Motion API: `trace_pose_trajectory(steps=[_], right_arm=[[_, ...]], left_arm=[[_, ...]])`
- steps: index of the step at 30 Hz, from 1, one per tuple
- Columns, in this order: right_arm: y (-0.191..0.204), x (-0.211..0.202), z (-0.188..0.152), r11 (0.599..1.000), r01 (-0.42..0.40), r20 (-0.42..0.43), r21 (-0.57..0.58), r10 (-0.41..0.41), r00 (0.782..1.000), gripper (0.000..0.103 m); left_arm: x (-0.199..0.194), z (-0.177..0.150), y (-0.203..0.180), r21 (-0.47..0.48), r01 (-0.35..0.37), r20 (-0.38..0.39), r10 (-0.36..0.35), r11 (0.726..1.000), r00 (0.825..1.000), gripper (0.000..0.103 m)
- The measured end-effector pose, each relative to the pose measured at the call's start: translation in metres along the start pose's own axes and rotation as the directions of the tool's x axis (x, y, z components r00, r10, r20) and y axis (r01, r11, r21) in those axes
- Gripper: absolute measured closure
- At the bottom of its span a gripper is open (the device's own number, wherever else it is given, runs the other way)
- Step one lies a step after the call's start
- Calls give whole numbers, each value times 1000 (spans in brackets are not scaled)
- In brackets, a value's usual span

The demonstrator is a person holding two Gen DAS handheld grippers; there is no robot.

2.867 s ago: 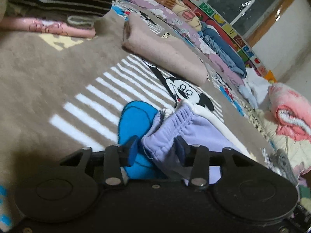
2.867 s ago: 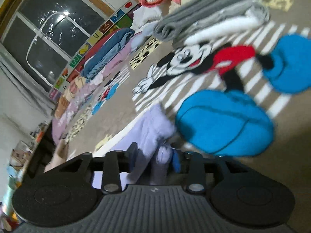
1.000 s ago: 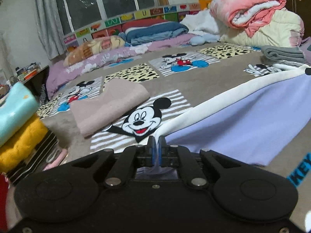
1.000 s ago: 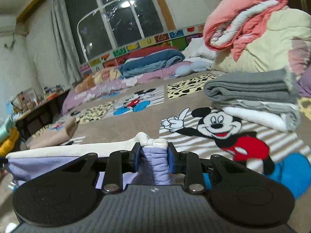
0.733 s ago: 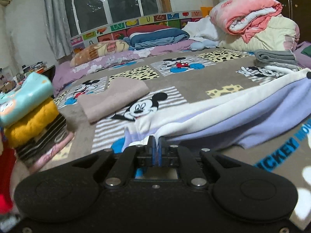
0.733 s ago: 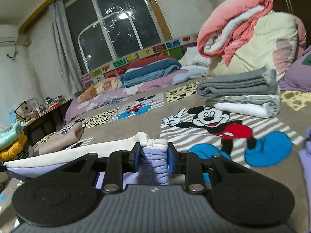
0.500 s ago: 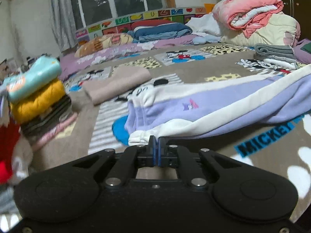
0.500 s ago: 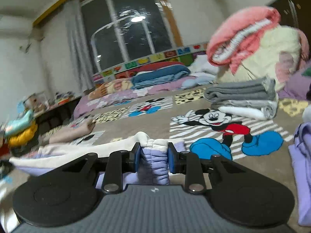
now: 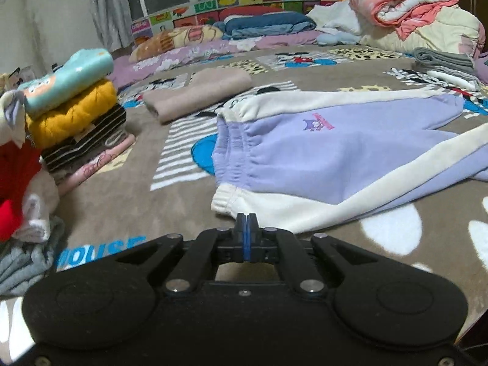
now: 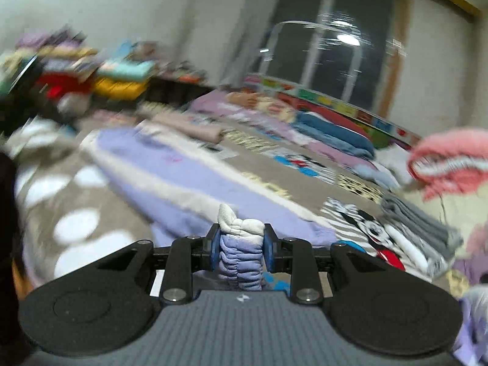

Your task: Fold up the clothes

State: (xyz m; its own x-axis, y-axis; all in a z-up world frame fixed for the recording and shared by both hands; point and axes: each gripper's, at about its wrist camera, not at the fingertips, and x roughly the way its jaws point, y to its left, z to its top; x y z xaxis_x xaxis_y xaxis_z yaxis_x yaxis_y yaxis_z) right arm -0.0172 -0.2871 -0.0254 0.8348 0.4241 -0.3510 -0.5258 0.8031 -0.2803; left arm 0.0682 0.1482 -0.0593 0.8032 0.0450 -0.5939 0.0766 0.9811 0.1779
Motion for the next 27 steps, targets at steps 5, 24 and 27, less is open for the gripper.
trace_pose_trajectory(steps=[5, 24, 27], right_arm=[[34, -13, -2, 976, -107, -100, -188, 89, 991, 73], [-41, -41, -5, 845, 26, -213, 535, 105, 971, 41], [-61, -28, -35, 566, 68, -182, 821, 147, 972, 41]], left_arm=[[-5, 3, 14, -121, -17, -39, 12, 993, 999, 103], [25, -10, 33, -907, -59, -92, -60, 417, 994, 51], [23, -14, 24, -907, -45, -74, -53, 419, 996, 51]])
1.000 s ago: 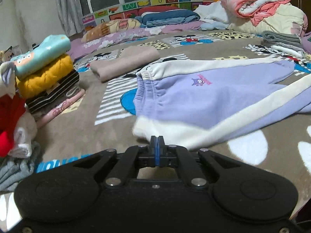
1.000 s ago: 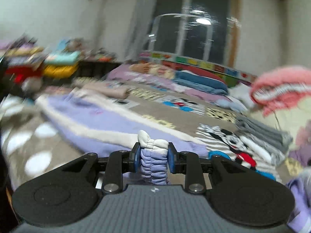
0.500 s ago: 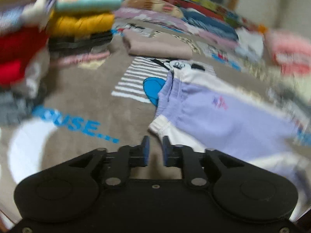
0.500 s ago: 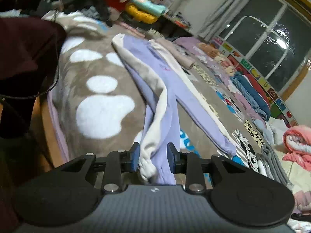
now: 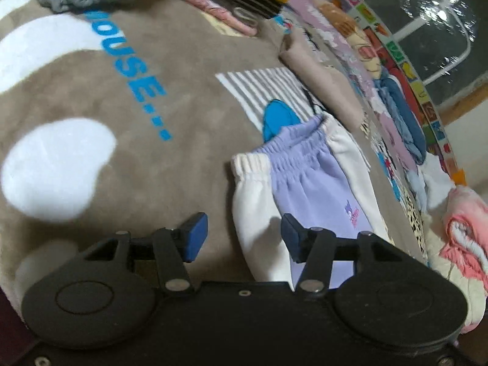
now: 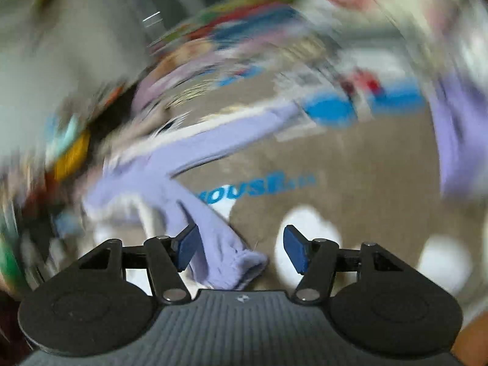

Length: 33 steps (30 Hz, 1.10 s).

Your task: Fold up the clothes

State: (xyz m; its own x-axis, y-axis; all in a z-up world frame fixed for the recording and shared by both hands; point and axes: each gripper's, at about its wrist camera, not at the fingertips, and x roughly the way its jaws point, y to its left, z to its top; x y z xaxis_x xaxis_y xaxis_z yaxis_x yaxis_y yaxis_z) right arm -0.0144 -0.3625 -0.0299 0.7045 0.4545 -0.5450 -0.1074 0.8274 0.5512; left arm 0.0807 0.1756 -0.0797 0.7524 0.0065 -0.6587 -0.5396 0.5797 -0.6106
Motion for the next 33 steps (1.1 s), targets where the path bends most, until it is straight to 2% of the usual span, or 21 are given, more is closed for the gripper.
trace_pose_trajectory(steps=[1, 3, 6, 8, 10, 11, 12, 13, 15, 18, 22, 23, 25, 26, 28, 30, 31, 33], right_arm=[[-10, 6, -4, 993, -18, -7, 113, 19, 1000, 40], [-25, 19, -19, 964, -28, -37, 264, 39, 999, 40], [-30, 32, -41, 931, -40, -34, 363, 56, 998, 40], [-31, 36, -49, 903, -73, 6, 424, 78, 997, 41], [-33, 39, -55, 883, -73, 38, 464, 62, 997, 59], [-35, 41, -58, 872, -72, 54, 484, 53, 997, 63], [-36, 44, -60, 863, -77, 68, 499, 50, 996, 67], [-35, 46, -62, 860, -90, 82, 502, 57, 995, 74], [-26, 48, -64, 882, -101, 98, 460, 63, 993, 77], [-14, 46, -59, 912, -120, 144, 393, 68, 987, 80], [-1, 8, -26, 956, -147, 320, 254, 60, 946, 83], [2, -4, -17, 966, -150, 359, 211, 66, 931, 86], [4, -15, 0, 980, -136, 383, 147, 70, 921, 87], [4, -19, 7, 987, -105, 380, 119, 52, 923, 87], [2, -5, 17, 996, -21, 332, 83, -7, 943, 87], [-8, 18, 19, 995, 77, 260, 68, -92, 961, 86], [-11, 30, 20, 993, 100, 227, 60, -111, 968, 84], [-13, 45, 18, 985, 164, 198, 60, -172, 965, 77]], left_arm=[[-1, -1, 2, -1, 9, 4, -9, 1000, 1000, 51], [-4, -2, 8, -18, 41, 13, -41, 999, 999, 51], [-5, -6, 17, -26, 96, 23, -96, 995, 995, 51], [-3, -8, 18, -7, 110, 29, -110, 994, 994, 52], [0, -9, 14, 19, 114, 36, -114, 993, 993, 53], [2, -10, 12, 38, 112, 37, -113, 993, 993, 67], [5, -10, 10, 58, 110, 38, -113, 992, 993, 87], [7, -11, 7, 77, 108, 39, -112, 991, 993, 97], [12, -11, 4, 110, 107, 40, -112, 988, 993, 100], [11, -6, 6, 99, 132, 48, -137, 986, 989, 101], [-5, 3, 7, 114, 165, 70, -174, 980, 982, 101], [-8, 4, 8, 120, 166, 68, -175, 979, 982, 101], [-12, 6, 10, 129, 164, 59, -173, 978, 983, 101], [-9, 6, 11, 129, 147, 45, -154, 981, 987, 101], [-3, 5, 12, 133, 122, 21, -126, 984, 992, 101], [3, 4, 13, 139, 103, 0, -104, 985, 995, 99], [4, 3, 13, 144, 95, -5, -95, 985, 995, 99], [0, 4, 11, 164, 78, 22, -82, 983, 996, 94]])
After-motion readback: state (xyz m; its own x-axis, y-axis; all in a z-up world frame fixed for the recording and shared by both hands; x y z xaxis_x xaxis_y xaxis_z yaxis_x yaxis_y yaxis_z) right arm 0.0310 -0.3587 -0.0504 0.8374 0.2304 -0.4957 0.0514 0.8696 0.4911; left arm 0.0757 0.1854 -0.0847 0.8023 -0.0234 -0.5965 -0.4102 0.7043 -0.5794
